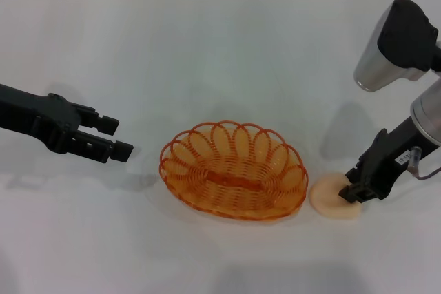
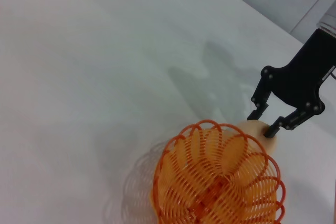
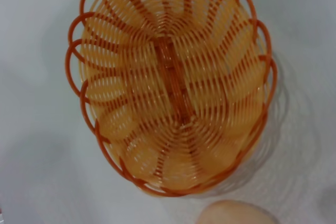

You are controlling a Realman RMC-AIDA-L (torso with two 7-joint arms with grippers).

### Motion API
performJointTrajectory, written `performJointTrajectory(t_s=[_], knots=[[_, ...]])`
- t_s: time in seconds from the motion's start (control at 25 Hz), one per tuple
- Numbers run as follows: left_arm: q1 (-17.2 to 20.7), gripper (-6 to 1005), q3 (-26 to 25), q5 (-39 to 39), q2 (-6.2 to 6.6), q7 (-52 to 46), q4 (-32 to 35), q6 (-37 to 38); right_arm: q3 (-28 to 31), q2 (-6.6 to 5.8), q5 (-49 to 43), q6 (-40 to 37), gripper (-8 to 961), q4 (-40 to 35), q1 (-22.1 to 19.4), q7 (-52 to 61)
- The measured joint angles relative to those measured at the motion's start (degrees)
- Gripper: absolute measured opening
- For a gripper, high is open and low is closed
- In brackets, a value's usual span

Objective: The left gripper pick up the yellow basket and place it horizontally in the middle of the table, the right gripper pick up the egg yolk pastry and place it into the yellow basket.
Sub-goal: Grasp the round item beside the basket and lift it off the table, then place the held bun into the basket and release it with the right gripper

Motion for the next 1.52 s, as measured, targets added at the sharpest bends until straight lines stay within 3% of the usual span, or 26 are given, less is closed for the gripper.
performJointTrajectory(t_s=[0.2,0.4,0.6,1.28,1.52], knots=[[0.0,787,0.0,0.0,0.01,0.0,0.0,0.0,0.1,0.05,0.6,-0.6,336,0.0,0.3,0.1],[0.0,786,0.0,-0.1,0.01,0.0,0.0,0.0,0.5,0.03,1.4,-1.1,145,-0.2,0.5,0.1],[0.2,786,-0.1,-0.1,0.01,0.0,0.0,0.0,2.3,-0.11,2.0,-1.8,96,-1.1,0.5,0.1],[0.5,786,-0.4,-0.1,0.01,0.1,0.1,-0.7,10.5,-0.13,1.6,-8.8,38,-10.8,2.3,0.8],[0.6,787,-0.5,-0.1,0.01,0.1,0.1,-0.7,8.2,0.33,2.8,-8.5,36,-10.2,4.6,1.5]])
